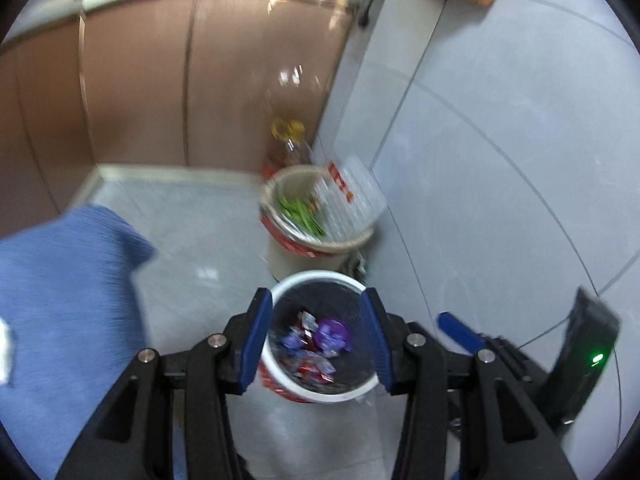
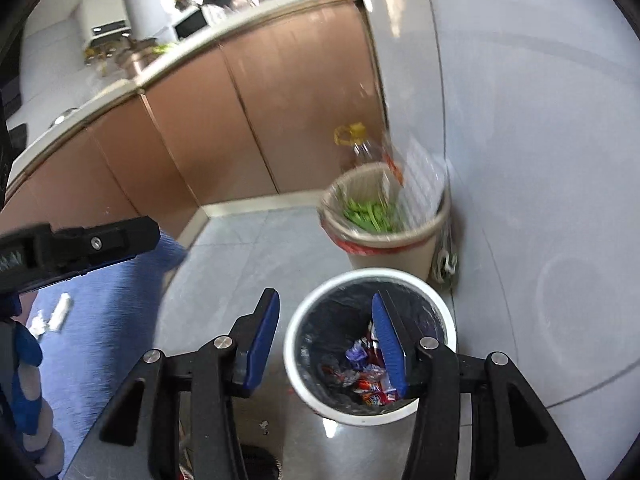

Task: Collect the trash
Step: 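Move both open tools back toward the towel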

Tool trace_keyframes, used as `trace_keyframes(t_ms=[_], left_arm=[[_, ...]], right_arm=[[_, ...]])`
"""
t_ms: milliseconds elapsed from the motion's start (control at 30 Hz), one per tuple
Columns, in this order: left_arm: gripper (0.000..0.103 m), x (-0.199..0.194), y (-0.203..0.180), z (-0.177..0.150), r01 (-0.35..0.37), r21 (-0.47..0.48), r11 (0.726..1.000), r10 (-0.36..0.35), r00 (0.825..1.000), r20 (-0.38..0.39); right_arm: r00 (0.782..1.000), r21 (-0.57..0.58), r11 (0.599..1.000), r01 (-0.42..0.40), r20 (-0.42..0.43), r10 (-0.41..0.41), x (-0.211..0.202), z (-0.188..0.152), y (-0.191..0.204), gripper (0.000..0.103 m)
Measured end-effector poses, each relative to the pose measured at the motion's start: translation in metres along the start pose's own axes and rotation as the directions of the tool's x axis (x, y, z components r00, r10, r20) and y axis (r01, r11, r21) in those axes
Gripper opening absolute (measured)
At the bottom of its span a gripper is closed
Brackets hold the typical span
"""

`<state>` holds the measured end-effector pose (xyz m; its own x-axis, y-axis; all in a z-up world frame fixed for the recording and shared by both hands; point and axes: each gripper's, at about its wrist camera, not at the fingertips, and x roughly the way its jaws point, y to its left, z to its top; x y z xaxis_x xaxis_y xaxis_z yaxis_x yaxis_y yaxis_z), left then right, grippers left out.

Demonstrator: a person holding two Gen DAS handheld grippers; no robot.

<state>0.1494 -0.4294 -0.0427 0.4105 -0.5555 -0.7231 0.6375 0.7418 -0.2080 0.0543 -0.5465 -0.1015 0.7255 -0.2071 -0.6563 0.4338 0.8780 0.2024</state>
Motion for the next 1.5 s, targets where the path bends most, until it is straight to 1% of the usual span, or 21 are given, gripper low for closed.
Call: trace_keyframes(t_ms=[67,133,233,333,467,600,633,667,700,733,767,867,900,933,1000,1067,1133,1233,1267,1500], left_arm=[[0.044,-0.031,0.004,-0.006,-0.045,0.009,0.999,0.044,0.997,0.060],[0.044,-0.060,0.010,-0.012,-0.085,0.008,0.996,0.083,0.989,0.118],[0.044,-0.106,0.024,-0.023,-0.147,0.001,0.989,0.144,0.971,0.190],[0.044,-0.153,0.038,-0.039,-0.217,-0.009,0.976,0.212,0.944,0.254],[0.044,-0.209,0.060,-0.064,-0.299,-0.040,0.954,0.297,0.908,0.296],[0.045,-0.251,0.078,-0.088,-0.345,-0.075,0.935,0.351,0.887,0.300],[0.049,-0.259,0.082,-0.094,-0.355,-0.084,0.931,0.363,0.881,0.304],[0.053,-0.270,0.085,-0.102,-0.367,-0.096,0.925,0.378,0.871,0.313],[0.055,-0.281,0.087,-0.112,-0.379,-0.107,0.919,0.392,0.861,0.323],[0.060,-0.288,0.089,-0.118,-0.389,-0.116,0.914,0.405,0.853,0.330],[0.064,-0.297,0.090,-0.126,-0.398,-0.128,0.908,0.418,0.843,0.339],[0.068,-0.317,0.094,-0.140,-0.416,-0.150,0.897,0.441,0.822,0.359],[0.069,-0.324,0.094,-0.146,-0.425,-0.156,0.892,0.452,0.813,0.368],[0.072,-0.329,0.095,-0.150,-0.433,-0.160,0.887,0.461,0.805,0.375],[0.074,-0.341,0.094,-0.160,-0.446,-0.170,0.879,0.476,0.788,0.391],[0.075,-0.350,0.094,-0.167,-0.454,-0.179,0.873,0.486,0.776,0.402],[0.075,-0.357,0.096,-0.172,-0.460,-0.184,0.869,0.493,0.768,0.408],[0.075,-0.369,0.099,-0.180,-0.478,-0.191,0.857,0.511,0.746,0.427],[0.075,-0.374,0.100,-0.184,-0.485,-0.196,0.852,0.519,0.736,0.435],[0.075,-0.405,0.107,-0.203,-0.500,-0.235,0.834,0.547,0.686,0.480]], right_arm=[[0.999,-0.021,1.000,-0.005,0.033,0.006,-0.022,0.002,0.016,0.050],[0.998,-0.043,0.999,-0.016,0.067,0.019,-0.047,0.003,0.035,0.052],[0.992,-0.096,0.995,-0.034,0.118,0.045,-0.086,0.001,0.068,0.054],[0.985,-0.143,0.988,-0.060,0.154,0.082,-0.119,-0.005,0.097,0.057],[0.974,-0.195,0.977,-0.092,0.185,0.128,-0.158,-0.015,0.134,0.059],[0.965,-0.251,0.961,-0.114,0.203,0.167,-0.188,-0.026,0.161,0.064],[0.962,-0.266,0.957,-0.117,0.209,0.176,-0.197,-0.030,0.169,0.065],[0.961,-0.275,0.954,-0.119,0.212,0.180,-0.201,-0.033,0.174,0.067],[0.958,-0.286,0.951,-0.120,0.217,0.186,-0.207,-0.037,0.182,0.072],[0.956,-0.298,0.947,-0.120,0.222,0.191,-0.214,-0.040,0.188,0.078],[0.954,-0.308,0.944,-0.121,0.226,0.196,-0.219,-0.044,0.195,0.080],[0.948,-0.327,0.937,-0.126,0.238,0.210,-0.230,-0.051,0.208,0.089],[0.946,-0.333,0.935,-0.125,0.244,0.213,-0.235,-0.054,0.213,0.094],[0.945,-0.336,0.934,-0.120,0.250,0.211,-0.239,-0.056,0.216,0.098],[0.945,-0.336,0.936,-0.104,0.260,0.198,-0.242,-0.057,0.222,0.102],[0.942,-0.335,0.936,-0.105,0.269,0.202,-0.248,-0.060,0.224,0.103],[0.941,-0.334,0.937,-0.102,0.273,0.199,-0.252,-0.063,0.229,0.103],[0.939,-0.339,0.937,-0.086,0.286,0.190,-0.259,-0.067,0.235,0.103],[0.937,-0.342,0.936,-0.080,0.294,0.188,-0.262,-0.068,0.237,0.103],[0.913,-0.359,0.930,-0.082,0.347,0.214,-0.289,-0.074,0.250,0.103]])
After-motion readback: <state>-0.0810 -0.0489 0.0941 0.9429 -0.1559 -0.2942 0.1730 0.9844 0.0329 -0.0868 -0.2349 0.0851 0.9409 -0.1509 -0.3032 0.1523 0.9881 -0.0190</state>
